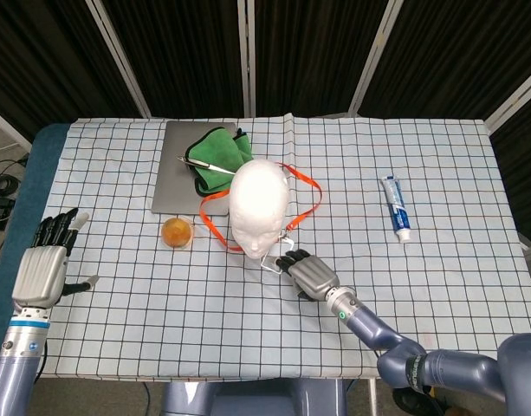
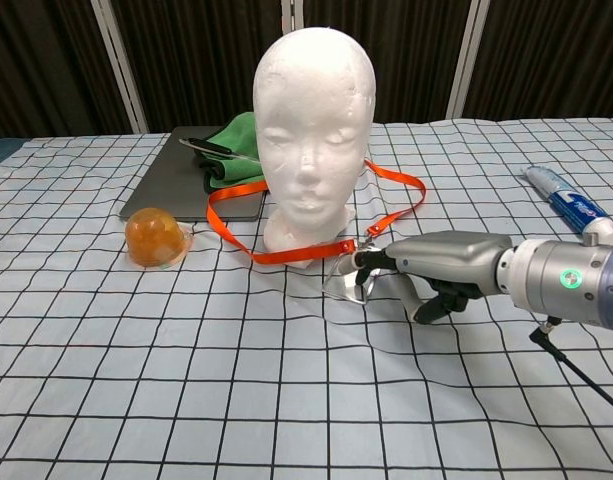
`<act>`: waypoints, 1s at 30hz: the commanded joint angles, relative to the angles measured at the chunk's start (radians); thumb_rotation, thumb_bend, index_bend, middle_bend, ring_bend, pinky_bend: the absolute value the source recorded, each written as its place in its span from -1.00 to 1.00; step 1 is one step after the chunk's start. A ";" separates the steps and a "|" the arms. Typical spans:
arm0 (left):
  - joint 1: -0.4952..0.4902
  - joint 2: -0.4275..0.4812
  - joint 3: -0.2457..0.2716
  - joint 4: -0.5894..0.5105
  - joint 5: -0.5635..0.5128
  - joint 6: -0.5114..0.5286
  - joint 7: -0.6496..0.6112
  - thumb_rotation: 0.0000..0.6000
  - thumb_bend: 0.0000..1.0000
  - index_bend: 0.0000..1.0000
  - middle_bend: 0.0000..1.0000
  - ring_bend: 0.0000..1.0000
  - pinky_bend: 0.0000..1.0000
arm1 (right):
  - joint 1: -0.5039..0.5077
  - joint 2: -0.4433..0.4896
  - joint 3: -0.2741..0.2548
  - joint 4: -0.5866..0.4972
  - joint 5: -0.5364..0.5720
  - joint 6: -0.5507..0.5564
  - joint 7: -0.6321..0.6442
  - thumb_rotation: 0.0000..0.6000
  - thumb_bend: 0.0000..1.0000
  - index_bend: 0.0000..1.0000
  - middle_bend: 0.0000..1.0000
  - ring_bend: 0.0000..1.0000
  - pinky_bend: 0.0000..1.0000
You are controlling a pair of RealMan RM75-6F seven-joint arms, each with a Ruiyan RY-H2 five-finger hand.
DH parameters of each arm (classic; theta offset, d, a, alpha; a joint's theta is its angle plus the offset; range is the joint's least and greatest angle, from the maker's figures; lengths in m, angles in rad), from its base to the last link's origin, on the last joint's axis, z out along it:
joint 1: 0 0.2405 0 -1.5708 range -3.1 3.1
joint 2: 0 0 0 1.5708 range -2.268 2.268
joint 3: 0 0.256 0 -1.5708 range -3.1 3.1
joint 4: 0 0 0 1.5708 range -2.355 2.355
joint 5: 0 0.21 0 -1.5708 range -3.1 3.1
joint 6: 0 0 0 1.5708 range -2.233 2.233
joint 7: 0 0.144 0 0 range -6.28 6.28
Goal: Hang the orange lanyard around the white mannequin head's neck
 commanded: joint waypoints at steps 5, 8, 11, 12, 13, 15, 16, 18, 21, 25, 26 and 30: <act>0.006 -0.005 -0.008 0.004 0.004 -0.012 0.006 1.00 -0.80 -1.00 -1.00 -1.00 -1.00 | -0.001 0.021 -0.022 -0.039 -0.006 -0.015 0.011 1.00 1.00 -0.71 -0.64 -0.78 -0.70; 0.008 -0.008 -0.012 0.006 0.005 -0.013 0.013 1.00 -0.80 -1.00 -1.00 -1.00 -1.00 | -0.003 0.041 -0.034 -0.074 -0.022 -0.022 0.022 1.00 1.00 -0.68 -0.61 -0.76 -0.68; 0.012 -0.012 -0.013 0.003 0.012 -0.011 0.021 1.00 -0.80 -1.00 -1.00 -1.00 -1.00 | -0.003 0.067 -0.053 -0.110 -0.048 -0.033 0.028 1.00 1.00 -0.68 -0.60 -0.75 -0.67; 0.013 -0.014 -0.013 0.003 0.013 -0.012 0.024 1.00 -0.80 -1.00 -1.00 -1.00 -1.00 | -0.002 0.076 -0.058 -0.121 -0.056 -0.036 0.031 1.00 1.00 -0.67 -0.60 -0.75 -0.67; 0.014 -0.015 -0.014 0.003 0.013 -0.014 0.026 1.00 -0.80 -1.00 -1.00 -1.00 -1.00 | -0.002 0.085 -0.063 -0.132 -0.063 -0.040 0.035 1.00 1.00 -0.67 -0.60 -0.75 -0.67; 0.015 -0.018 -0.015 0.003 0.014 -0.017 0.030 1.00 -0.80 -1.00 -1.00 -1.00 -1.00 | -0.002 0.100 -0.070 -0.151 -0.076 -0.045 0.046 1.00 1.00 -0.67 -0.60 -0.75 -0.67; 0.016 -0.019 -0.016 0.003 0.014 -0.019 0.032 1.00 -0.80 -1.00 -1.00 -1.00 -1.00 | -0.002 0.106 -0.074 -0.160 -0.082 -0.048 0.051 1.00 1.00 -0.67 -0.60 -0.75 -0.67; 0.017 -0.020 -0.018 0.003 0.015 -0.021 0.035 1.00 -0.80 -1.00 -1.00 -1.00 -1.00 | -0.001 0.121 -0.082 -0.179 -0.095 -0.055 0.063 1.00 1.00 -0.67 -0.60 -0.75 -0.67; 0.019 -0.022 -0.021 0.005 0.018 -0.023 0.039 1.00 -0.80 -1.00 -1.00 -1.00 -1.00 | 0.000 0.141 -0.093 -0.203 -0.107 -0.067 0.078 1.00 1.00 -0.66 -0.59 -0.75 -0.67; 0.022 -0.025 -0.024 0.007 0.018 -0.029 0.042 1.00 -0.80 -1.00 -1.00 -1.00 -1.00 | 0.003 0.169 -0.105 -0.235 -0.125 -0.082 0.102 1.00 1.00 -0.66 -0.59 -0.75 -0.66; 0.022 -0.026 -0.025 0.008 0.017 -0.031 0.043 1.00 -0.80 -1.00 -1.00 -1.00 -1.00 | 0.003 0.177 -0.109 -0.244 -0.131 -0.086 0.109 1.00 1.00 -0.66 -0.59 -0.75 -0.66; 0.024 -0.027 -0.029 0.008 0.017 -0.034 0.045 1.00 -0.80 -1.00 -1.00 -1.00 -1.00 | 0.006 0.209 -0.124 -0.281 -0.148 -0.106 0.132 1.00 1.00 -0.66 -0.59 -0.75 -0.65</act>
